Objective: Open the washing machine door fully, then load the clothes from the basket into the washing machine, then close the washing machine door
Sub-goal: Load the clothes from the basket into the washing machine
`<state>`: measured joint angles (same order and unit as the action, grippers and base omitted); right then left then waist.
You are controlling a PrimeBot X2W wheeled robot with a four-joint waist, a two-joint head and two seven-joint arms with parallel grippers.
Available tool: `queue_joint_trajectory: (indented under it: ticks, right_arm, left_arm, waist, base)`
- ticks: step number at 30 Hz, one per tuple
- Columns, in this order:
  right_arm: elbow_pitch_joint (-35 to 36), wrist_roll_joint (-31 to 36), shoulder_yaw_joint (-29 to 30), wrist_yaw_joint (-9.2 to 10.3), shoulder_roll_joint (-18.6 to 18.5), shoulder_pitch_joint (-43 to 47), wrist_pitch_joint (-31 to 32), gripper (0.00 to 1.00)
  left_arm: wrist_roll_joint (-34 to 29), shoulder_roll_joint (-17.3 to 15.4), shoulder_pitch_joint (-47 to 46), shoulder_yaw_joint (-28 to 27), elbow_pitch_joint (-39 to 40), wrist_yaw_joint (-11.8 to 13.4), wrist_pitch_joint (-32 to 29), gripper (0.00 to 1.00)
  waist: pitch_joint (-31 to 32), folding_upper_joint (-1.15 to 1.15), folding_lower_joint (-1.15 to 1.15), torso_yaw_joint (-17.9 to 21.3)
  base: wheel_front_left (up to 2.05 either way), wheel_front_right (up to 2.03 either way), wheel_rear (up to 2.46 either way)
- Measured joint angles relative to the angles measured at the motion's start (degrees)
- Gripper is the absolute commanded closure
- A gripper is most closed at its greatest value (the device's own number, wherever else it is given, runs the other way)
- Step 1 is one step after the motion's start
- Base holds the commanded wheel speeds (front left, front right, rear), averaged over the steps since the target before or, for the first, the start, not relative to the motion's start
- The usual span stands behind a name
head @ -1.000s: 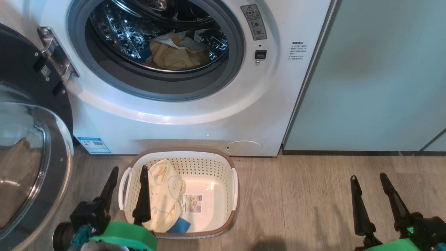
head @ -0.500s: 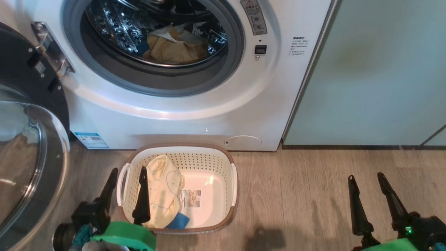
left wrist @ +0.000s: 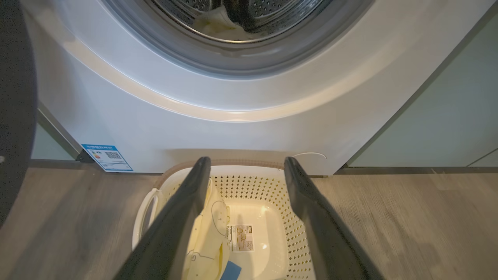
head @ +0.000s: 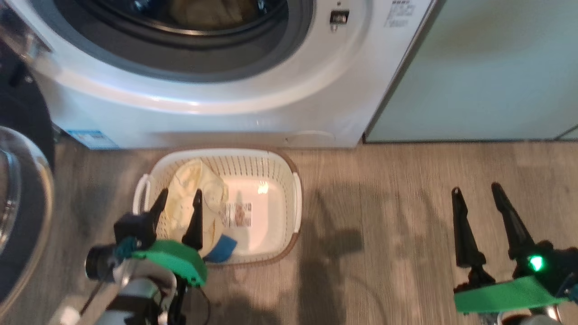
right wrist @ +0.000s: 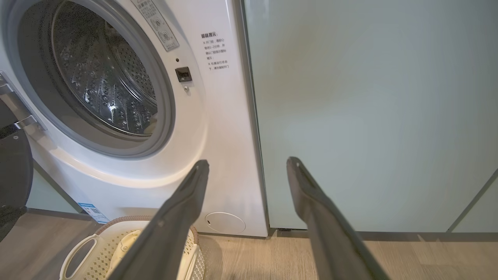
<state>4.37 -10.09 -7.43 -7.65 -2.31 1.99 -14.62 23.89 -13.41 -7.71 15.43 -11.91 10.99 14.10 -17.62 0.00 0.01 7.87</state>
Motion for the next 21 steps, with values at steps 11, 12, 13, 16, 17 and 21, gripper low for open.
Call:
queue_joint_trajectory:
  ticks: [11,12,13,16,17,21]
  right_arm:
    - [1.0,-3.2,-0.9,0.00,0.0,-6.6,0.0,0.00]
    - [1.1,-3.5,-1.1,0.00,0.0,-7.3,0.0,0.00]
    - [1.0,-3.8,-1.3,0.00,0.0,-7.9,0.0,0.00]
    - [1.1,-4.6,-1.9,0.00,0.0,-9.5,0.0,0.00]
    - [1.2,-5.0,-2.1,0.00,0.0,-10.0,0.0,0.00]
    - [1.5,-6.2,-2.7,0.00,0.0,-11.5,0.0,0.00]
  left_arm:
    - [0.9,0.3,-16.1,1.5,-21.4,-5.4,-0.5,0.00]
    - [0.8,0.3,-17.6,1.7,-23.5,-5.9,-0.7,0.00]
    - [0.8,0.3,-18.9,1.8,-25.4,-6.4,-0.9,0.00]
    - [0.8,0.3,-22.3,2.0,-30.5,-7.7,-1.0,0.00]
    - [0.8,0.3,-23.3,2.1,-32.1,-8.0,-1.0,0.00]
    - [0.2,-0.1,-27.2,3.0,-38.2,-8.8,-1.1,0.00]
  waist:
    - [-12.5,0.00,0.01,2.3]
    - [-13.6,0.00,0.01,2.6]
    - [-14.7,0.00,0.01,2.9]
    - [-17.5,0.00,0.00,3.9]
    - [-18.4,0.00,0.00,4.3]
    - [-21.5,0.00,0.00,5.9]
  base:
    - [0.00,0.00,0.00]
    - [0.00,0.00,0.00]
    - [0.00,0.00,0.00]
    - [0.00,0.00,0.00]
    - [0.00,0.00,0.00]
    - [0.00,0.00,0.00]
